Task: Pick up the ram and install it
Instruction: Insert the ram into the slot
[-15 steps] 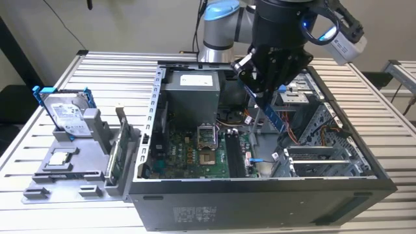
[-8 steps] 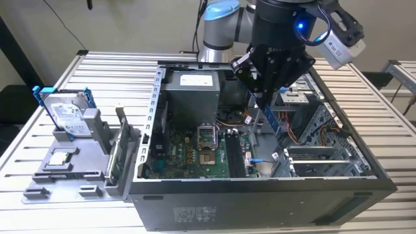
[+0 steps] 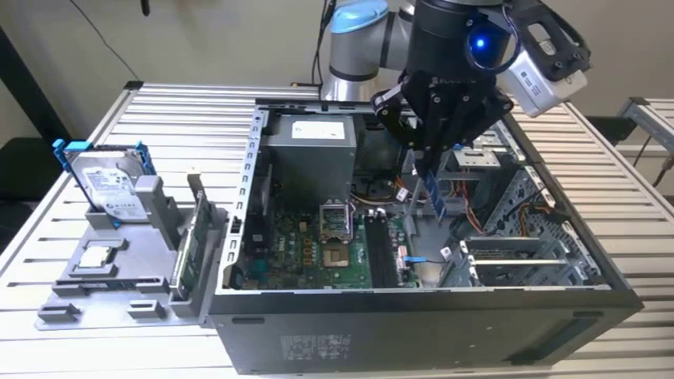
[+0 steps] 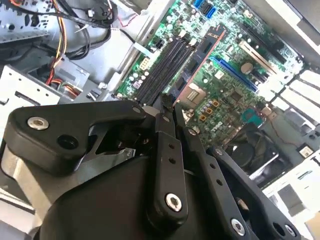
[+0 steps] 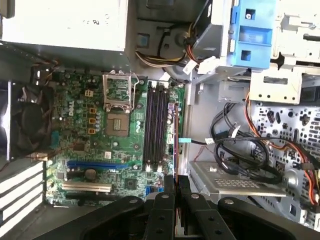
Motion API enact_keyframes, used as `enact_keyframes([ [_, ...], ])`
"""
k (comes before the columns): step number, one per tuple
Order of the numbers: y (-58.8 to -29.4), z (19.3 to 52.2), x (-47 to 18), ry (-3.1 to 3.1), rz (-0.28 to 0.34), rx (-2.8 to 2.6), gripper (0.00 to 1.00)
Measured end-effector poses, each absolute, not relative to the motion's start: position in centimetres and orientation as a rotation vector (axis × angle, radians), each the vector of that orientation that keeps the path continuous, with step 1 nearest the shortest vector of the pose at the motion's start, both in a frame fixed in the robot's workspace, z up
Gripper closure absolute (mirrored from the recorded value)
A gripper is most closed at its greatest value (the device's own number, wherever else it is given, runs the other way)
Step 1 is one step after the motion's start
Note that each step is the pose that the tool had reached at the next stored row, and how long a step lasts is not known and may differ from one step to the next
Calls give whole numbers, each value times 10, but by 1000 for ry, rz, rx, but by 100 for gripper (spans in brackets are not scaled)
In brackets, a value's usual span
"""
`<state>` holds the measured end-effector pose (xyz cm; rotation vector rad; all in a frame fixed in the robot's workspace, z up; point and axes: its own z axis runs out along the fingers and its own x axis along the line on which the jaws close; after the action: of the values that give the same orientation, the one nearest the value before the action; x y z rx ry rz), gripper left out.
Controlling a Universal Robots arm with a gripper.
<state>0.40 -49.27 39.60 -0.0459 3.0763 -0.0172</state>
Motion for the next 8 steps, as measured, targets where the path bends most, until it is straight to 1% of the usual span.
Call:
enact_keyframes([
  [8,-493,395,4,3077,-23,131,85],
])
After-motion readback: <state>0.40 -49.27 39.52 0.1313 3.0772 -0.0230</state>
